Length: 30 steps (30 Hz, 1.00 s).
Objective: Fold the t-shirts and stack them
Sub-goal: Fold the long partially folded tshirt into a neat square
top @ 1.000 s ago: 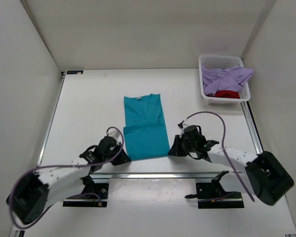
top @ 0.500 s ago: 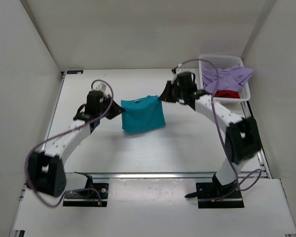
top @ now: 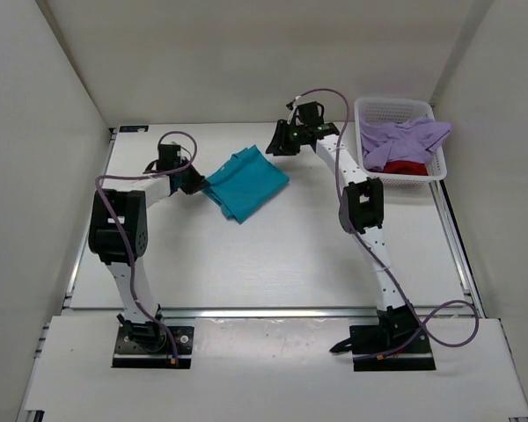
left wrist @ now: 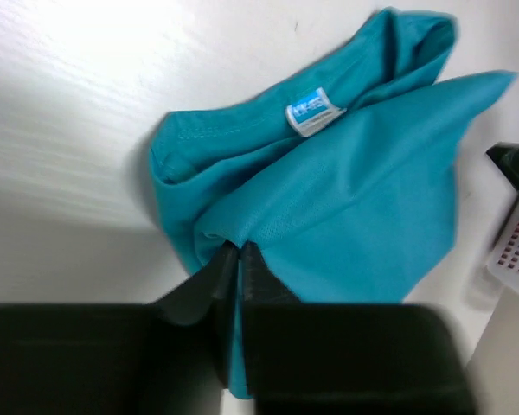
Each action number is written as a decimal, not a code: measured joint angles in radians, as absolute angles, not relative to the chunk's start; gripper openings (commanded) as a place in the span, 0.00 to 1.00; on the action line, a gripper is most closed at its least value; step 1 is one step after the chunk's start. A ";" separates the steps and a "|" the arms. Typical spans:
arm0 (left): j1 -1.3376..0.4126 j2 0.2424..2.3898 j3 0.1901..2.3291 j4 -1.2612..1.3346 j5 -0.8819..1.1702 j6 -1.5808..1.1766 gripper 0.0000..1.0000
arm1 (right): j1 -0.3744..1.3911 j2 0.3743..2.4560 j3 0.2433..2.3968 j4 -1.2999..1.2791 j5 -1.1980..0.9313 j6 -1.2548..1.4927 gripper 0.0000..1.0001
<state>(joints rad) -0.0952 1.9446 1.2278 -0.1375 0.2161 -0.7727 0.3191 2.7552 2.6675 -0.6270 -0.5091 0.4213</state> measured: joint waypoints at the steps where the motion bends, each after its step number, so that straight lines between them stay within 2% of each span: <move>1: -0.083 1.935 1.228 -0.132 0.214 -0.775 0.30 | 0.318 2.752 2.669 -0.641 -0.517 0.421 0.40; 2: -0.069 1.924 1.228 -0.123 0.215 -0.782 0.43 | 0.315 2.749 2.677 -0.659 -0.521 0.418 0.39; 3: -0.053 1.915 1.228 -0.115 0.217 -0.788 0.46 | 0.313 2.745 2.689 -0.678 -0.520 0.411 0.39; 5: -0.025 1.904 1.229 -0.102 0.220 -0.798 0.46 | 0.315 2.743 2.730 -0.731 -0.505 0.391 0.36; 6: -0.013 1.899 1.226 -0.094 0.219 -0.804 0.43 | 0.316 2.737 2.741 -0.751 -0.495 0.381 0.30; 7: 0.000 1.887 1.212 -0.080 0.216 -0.812 0.37 | 0.318 2.722 2.752 -0.783 -0.478 0.368 0.18; 8: 0.005 1.871 1.198 -0.075 0.213 -0.818 0.35 | 0.320 2.711 2.760 -0.806 -0.467 0.351 0.12; 9: 0.007 1.847 1.175 -0.071 0.203 -0.819 0.36 | 0.326 2.695 2.766 -0.831 -0.450 0.340 0.01; 15: -0.139 1.747 1.131 -0.031 0.165 -0.810 0.37 | 0.382 2.576 2.775 -0.995 -0.324 0.282 0.00; 20: -0.296 1.904 1.217 0.033 0.208 -0.817 0.35 | 0.431 2.377 2.720 -1.077 -0.218 0.245 0.00; 23: -0.279 2.016 1.228 0.052 0.240 -0.838 0.36 | 0.442 2.148 2.556 -1.049 -0.177 0.214 0.00; 25: -0.229 2.040 1.171 0.106 0.284 -0.882 0.38 | 0.451 1.964 2.371 -0.981 -0.137 0.193 0.00; 29: -0.141 1.976 1.061 0.199 0.301 -0.926 0.38 | 0.455 1.589 1.839 -0.732 -0.121 0.208 0.00; 30: -0.121 1.955 1.024 0.224 0.303 -0.937 0.41 | 0.455 1.529 1.716 -0.674 -0.136 0.222 0.00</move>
